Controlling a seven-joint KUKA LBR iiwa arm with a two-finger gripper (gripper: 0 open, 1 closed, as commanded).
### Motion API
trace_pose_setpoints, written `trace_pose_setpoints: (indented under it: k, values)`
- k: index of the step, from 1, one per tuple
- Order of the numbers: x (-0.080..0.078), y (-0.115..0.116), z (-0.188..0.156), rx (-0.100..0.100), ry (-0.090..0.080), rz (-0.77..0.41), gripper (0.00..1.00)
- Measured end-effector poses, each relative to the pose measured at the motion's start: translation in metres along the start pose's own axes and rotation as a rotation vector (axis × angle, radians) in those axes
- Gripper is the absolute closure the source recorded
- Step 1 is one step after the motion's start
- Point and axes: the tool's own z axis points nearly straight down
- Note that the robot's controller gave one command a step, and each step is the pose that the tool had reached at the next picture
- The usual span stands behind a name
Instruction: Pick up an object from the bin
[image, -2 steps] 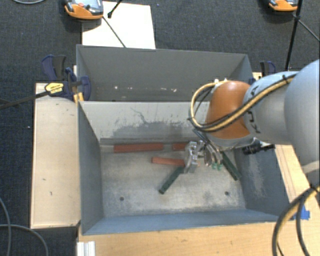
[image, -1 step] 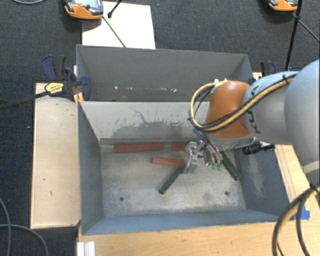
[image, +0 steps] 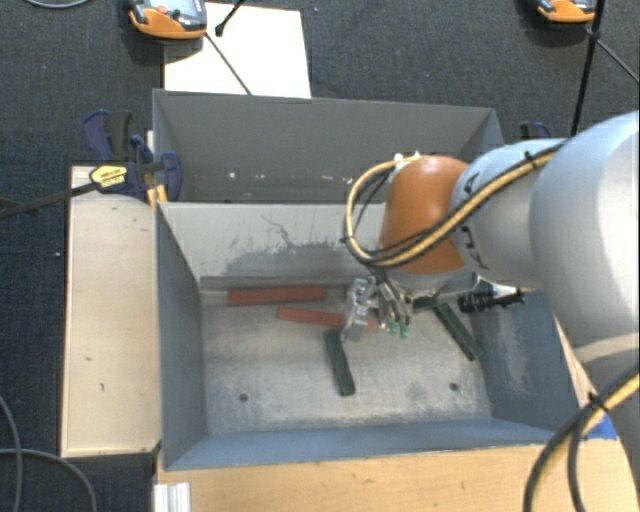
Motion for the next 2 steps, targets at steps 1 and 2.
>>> trace_pose_setpoints:
  k: [1, 2]
  values:
    - [0.033, 0.006, 0.004, -0.005, 0.002, 0.033, 1.00]
    - [0.013, -0.004, -0.137, -0.002, -0.003, -0.059, 0.00]
